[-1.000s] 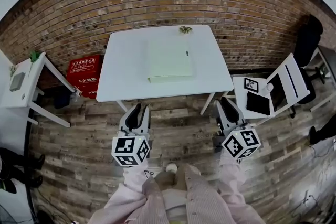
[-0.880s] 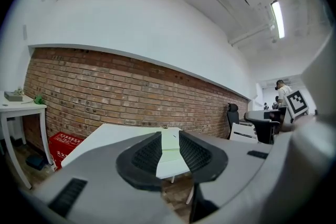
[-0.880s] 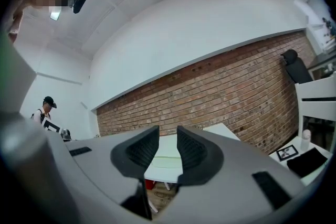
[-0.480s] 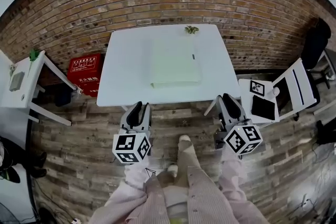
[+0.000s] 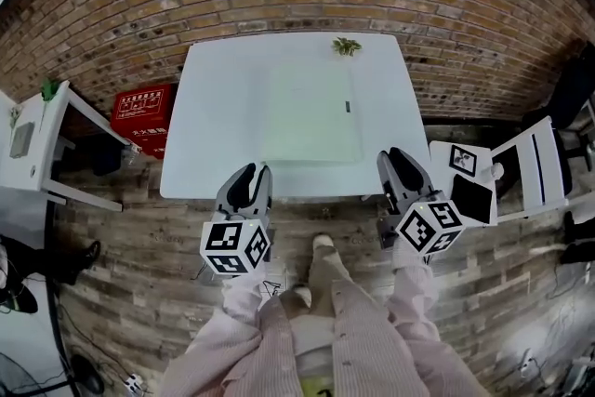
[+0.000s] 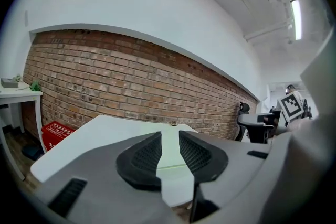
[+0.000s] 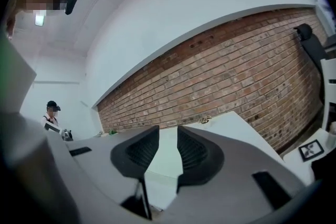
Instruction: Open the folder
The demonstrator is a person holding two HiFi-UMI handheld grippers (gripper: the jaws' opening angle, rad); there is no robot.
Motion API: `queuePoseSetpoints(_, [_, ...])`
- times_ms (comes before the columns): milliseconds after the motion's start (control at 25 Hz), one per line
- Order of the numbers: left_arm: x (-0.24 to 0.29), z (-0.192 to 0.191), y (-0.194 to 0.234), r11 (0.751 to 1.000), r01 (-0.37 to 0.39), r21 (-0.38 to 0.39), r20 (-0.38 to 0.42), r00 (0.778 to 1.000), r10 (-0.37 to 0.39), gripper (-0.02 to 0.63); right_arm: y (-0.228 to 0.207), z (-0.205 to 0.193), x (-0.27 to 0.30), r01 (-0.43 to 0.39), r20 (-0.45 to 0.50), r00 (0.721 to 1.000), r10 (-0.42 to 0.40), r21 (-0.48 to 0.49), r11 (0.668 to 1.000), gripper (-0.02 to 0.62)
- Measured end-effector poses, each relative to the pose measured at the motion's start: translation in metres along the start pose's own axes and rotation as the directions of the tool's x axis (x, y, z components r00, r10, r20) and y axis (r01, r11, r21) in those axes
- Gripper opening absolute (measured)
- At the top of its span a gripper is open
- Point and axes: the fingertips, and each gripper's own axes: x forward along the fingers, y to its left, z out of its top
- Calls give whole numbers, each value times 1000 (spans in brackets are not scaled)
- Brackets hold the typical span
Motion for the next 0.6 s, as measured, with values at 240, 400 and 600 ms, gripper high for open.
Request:
queuePoseSetpoints(240, [44, 1, -1, 1000, 0, -7, -33, 999, 0, 95, -29, -2, 39, -23, -56, 998, 25, 35, 999, 97])
queuePoseSetpoints(400, [71, 1, -4, 1000, 5, 5, -53, 999, -5, 95, -51, 1, 61, -25, -76, 997, 28, 41, 999, 97])
queuePoseSetpoints(600, [100, -7, -12, 998, 37, 49, -120, 992, -31, 95, -74, -1, 85, -33, -112, 993, 40, 61, 998, 97])
